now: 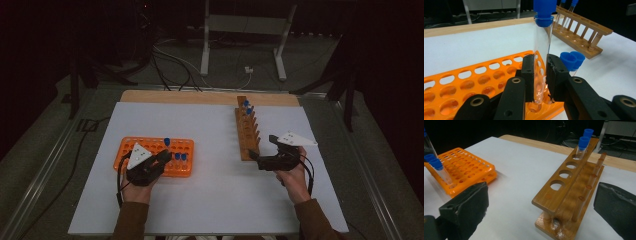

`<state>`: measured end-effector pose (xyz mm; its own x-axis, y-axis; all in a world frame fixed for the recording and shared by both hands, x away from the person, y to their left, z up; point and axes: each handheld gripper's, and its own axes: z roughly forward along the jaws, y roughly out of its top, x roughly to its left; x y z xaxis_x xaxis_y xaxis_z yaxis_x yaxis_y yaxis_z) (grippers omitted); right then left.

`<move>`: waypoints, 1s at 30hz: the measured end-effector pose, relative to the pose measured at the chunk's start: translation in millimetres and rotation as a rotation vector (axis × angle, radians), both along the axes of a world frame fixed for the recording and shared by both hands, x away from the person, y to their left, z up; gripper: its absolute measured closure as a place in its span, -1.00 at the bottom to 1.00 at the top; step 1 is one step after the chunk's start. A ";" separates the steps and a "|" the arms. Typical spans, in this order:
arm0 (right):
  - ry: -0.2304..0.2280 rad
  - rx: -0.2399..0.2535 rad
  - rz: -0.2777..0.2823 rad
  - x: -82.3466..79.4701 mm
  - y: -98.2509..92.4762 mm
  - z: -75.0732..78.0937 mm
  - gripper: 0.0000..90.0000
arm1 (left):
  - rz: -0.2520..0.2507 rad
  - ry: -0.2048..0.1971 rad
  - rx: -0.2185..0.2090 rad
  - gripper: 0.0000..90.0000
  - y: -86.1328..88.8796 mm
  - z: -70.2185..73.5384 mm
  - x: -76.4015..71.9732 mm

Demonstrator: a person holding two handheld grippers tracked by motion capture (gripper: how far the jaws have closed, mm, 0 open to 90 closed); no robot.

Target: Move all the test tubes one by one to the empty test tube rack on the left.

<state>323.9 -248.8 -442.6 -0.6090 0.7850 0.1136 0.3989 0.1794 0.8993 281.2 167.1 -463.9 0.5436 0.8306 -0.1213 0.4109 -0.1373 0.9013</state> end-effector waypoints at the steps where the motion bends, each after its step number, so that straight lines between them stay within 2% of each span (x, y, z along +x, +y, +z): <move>1: 0.000 0.001 0.000 -0.1 0.0 0.0 -1.00 | -0.001 0.001 0.003 0.74 0.1 -0.4 0.0; 15: -0.005 0.009 -0.004 -1.2 -2.5 1.3 -1.00 | -0.011 0.041 0.038 0.74 0.9 -12.8 1.3; 24: -0.005 0.014 -0.005 -1.7 -4.3 1.8 -1.00 | -0.025 0.083 0.115 0.74 -4.2 -18.2 1.4; 30: -0.004 0.013 -0.004 -1.8 -4.2 1.4 -1.00 | -0.030 0.093 0.111 0.74 -2.5 -17.9 1.2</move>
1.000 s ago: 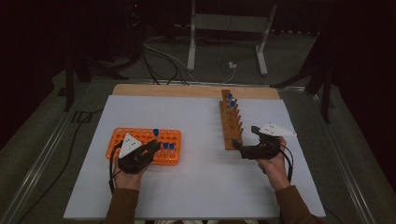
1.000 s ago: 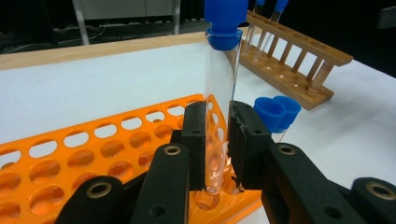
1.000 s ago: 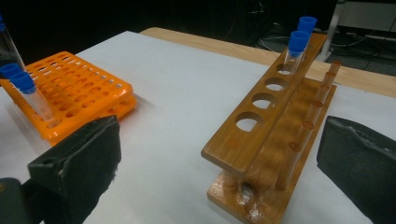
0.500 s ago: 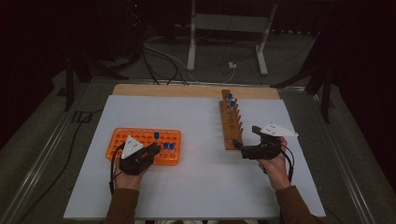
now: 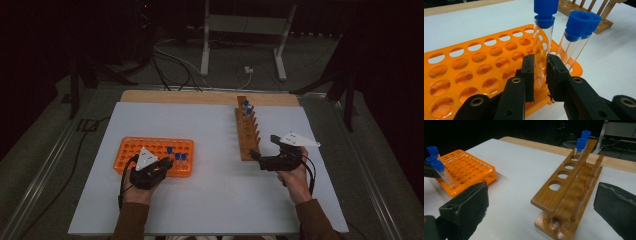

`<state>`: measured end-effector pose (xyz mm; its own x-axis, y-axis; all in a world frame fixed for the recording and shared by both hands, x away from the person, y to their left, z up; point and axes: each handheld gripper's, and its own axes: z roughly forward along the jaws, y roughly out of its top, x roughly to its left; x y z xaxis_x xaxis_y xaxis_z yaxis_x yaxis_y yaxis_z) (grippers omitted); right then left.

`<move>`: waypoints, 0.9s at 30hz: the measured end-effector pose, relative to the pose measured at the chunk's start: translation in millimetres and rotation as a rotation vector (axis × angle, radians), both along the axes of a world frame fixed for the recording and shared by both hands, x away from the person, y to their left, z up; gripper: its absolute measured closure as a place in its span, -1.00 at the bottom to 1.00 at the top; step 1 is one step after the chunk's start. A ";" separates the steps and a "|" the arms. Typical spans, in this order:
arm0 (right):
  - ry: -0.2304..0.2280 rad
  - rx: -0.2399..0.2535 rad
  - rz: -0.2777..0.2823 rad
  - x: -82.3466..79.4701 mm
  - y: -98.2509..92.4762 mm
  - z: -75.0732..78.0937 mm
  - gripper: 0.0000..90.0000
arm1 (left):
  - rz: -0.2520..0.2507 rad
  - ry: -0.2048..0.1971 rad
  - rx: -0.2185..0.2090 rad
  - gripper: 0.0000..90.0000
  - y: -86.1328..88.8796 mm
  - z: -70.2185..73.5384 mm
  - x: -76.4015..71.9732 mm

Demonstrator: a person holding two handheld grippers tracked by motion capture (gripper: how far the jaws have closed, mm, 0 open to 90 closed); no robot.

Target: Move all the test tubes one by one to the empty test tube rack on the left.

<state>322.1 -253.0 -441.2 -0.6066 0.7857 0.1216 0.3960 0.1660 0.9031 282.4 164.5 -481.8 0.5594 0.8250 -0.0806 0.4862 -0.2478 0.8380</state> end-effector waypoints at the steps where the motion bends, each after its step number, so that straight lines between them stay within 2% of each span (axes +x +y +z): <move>1: 0.000 0.000 0.000 0.0 0.0 -0.2 -1.00 | -0.001 0.000 0.000 0.74 0.3 0.0 -0.4; 3: 0.001 -0.001 0.001 0.0 0.0 -0.4 -1.00 | 0.001 0.010 0.022 0.74 0.0 -0.8 -1.3; 21: 0.006 -0.008 0.008 0.6 2.7 -2.4 -1.00 | -0.017 0.023 0.105 0.74 -7.5 -4.5 -1.9; 27: 0.006 -0.014 0.016 0.7 4.8 -3.4 -1.00 | -0.014 0.027 0.102 0.74 -8.0 -4.6 -1.2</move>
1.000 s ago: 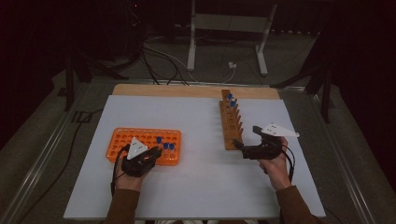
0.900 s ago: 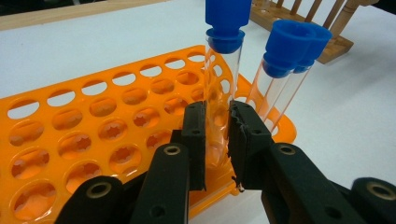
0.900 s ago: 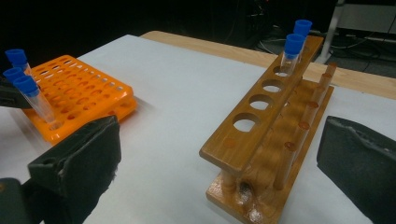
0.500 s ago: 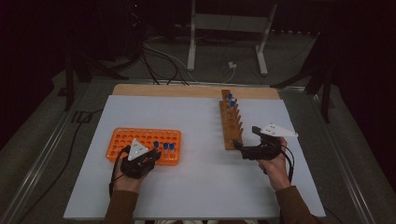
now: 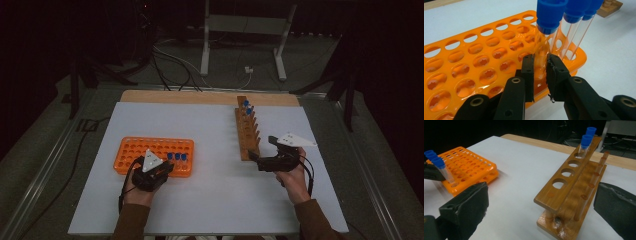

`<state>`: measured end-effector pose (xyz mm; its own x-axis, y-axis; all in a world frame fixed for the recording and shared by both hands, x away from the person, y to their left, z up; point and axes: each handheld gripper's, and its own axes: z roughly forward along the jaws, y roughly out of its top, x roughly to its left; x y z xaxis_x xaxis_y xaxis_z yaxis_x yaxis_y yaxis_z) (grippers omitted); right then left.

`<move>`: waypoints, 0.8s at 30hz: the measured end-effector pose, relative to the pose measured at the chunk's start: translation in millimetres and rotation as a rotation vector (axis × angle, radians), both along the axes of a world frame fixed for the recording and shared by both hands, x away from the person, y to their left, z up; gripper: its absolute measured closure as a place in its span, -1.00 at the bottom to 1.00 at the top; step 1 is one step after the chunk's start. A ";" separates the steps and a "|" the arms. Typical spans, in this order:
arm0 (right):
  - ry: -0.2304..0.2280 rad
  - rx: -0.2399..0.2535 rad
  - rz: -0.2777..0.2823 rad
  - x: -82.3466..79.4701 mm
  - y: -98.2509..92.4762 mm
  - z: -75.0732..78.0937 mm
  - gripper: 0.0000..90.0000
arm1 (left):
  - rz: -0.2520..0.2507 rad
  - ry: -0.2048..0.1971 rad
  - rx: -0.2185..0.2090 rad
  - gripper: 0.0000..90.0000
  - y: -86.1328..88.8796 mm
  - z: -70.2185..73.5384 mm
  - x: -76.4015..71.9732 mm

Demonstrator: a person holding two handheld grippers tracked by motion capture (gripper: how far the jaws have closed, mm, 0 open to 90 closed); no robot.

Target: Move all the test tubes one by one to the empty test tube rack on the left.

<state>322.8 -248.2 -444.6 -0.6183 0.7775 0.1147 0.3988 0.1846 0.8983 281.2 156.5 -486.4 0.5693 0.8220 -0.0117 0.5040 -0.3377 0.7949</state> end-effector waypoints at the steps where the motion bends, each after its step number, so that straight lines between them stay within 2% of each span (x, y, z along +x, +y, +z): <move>1: 0.001 -0.001 0.001 -0.2 0.4 0.0 -1.00 | 0.000 0.000 0.000 0.74 0.0 0.0 0.0; 5: 0.001 0.002 0.003 -0.4 0.7 0.3 -1.00 | -0.002 -0.004 -0.008 0.71 1.0 -0.6 -0.5; 8: 0.001 0.007 0.002 -0.4 0.2 0.7 -1.00 | -0.015 -0.009 -0.025 0.61 3.3 -1.1 -1.3; 11: 0.000 0.010 0.001 -0.3 -0.7 1.0 -1.00 | -0.024 -0.019 -0.068 0.49 7.5 1.2 -1.8; 15: -0.002 0.015 0.001 0.0 -1.1 1.3 -1.00 | -0.040 -0.055 -0.139 0.30 13.8 6.6 -4.1; 19: 0.000 0.027 0.002 -0.1 -0.5 2.0 -1.00 | -0.040 -0.074 -0.176 0.13 19.9 9.8 -4.7; 22: 0.000 0.035 0.004 -0.1 -0.2 2.6 -1.00 | -0.045 -0.086 -0.226 0.12 24.6 11.4 -4.9; 24: 0.006 0.050 0.007 -0.2 -0.5 3.3 -1.00 | -0.037 -0.103 -0.245 0.01 27.1 12.9 -5.4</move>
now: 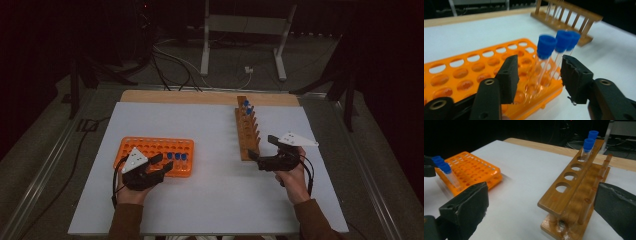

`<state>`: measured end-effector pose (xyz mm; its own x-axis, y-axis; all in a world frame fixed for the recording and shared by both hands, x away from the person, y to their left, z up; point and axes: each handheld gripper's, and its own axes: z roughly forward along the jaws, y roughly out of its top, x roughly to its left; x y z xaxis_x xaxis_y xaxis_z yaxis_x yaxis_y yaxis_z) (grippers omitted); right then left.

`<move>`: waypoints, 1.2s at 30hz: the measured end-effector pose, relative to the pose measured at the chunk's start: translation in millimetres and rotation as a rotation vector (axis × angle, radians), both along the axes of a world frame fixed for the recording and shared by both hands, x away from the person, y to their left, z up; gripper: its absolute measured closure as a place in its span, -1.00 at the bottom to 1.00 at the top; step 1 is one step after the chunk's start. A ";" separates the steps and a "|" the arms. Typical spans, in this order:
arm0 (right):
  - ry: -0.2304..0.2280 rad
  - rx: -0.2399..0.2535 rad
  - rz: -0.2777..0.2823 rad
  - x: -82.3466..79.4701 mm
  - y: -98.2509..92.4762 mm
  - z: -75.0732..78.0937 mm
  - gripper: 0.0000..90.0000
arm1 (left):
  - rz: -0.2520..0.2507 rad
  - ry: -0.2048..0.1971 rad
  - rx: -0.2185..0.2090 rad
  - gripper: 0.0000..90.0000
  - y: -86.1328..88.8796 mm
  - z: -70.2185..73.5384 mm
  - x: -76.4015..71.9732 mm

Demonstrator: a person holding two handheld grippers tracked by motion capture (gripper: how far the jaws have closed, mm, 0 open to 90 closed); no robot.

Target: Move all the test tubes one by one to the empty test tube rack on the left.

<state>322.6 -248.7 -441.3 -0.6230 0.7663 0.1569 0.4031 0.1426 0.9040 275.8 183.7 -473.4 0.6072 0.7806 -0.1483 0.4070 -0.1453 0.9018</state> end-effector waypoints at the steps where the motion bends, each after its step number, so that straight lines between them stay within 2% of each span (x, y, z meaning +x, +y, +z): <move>1: -0.001 0.001 0.000 0.0 -0.2 0.5 -1.00 | 0.005 -0.006 -0.001 -0.06 0.7 0.8 -0.4; 5: -0.008 -0.002 -0.004 0.8 -0.7 3.8 -1.00 | 0.032 -0.030 -0.012 -0.25 3.4 2.9 -0.8; 13: -0.027 0.003 -0.008 10.5 0.6 15.6 -0.97 | 0.134 -0.047 -0.033 -0.65 4.9 4.4 0.5; 16: -0.029 -0.008 -0.016 18.5 2.1 19.8 -0.97 | 0.188 -0.042 -0.006 -0.98 5.9 6.2 0.8; 18: -0.022 -0.013 -0.029 25.4 2.5 21.3 -0.97 | 0.196 -0.046 -0.019 -0.98 7.9 6.6 0.7; 23: -0.010 -0.037 -0.064 43.8 3.7 21.4 -0.97 | 0.219 -0.034 -0.011 -0.98 9.4 3.8 1.8; 26: 0.012 -0.060 -0.084 55.3 4.7 21.0 -0.86 | 0.221 -0.037 -0.012 -0.98 8.9 3.5 2.0; 33: 0.027 -0.089 -0.113 83.1 8.5 25.9 -0.80 | 0.229 -0.028 -0.003 -0.98 6.8 2.1 2.5; 36: 0.028 -0.119 -0.111 95.6 12.8 27.1 -0.63 | 0.241 -0.024 -0.006 -0.98 7.4 1.3 2.6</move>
<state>418.2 -235.9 -414.2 -0.5299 0.8445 0.0775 0.4473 0.2008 0.8715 278.4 191.0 -472.1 0.4073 0.9024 -0.1407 0.4075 -0.0417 0.9123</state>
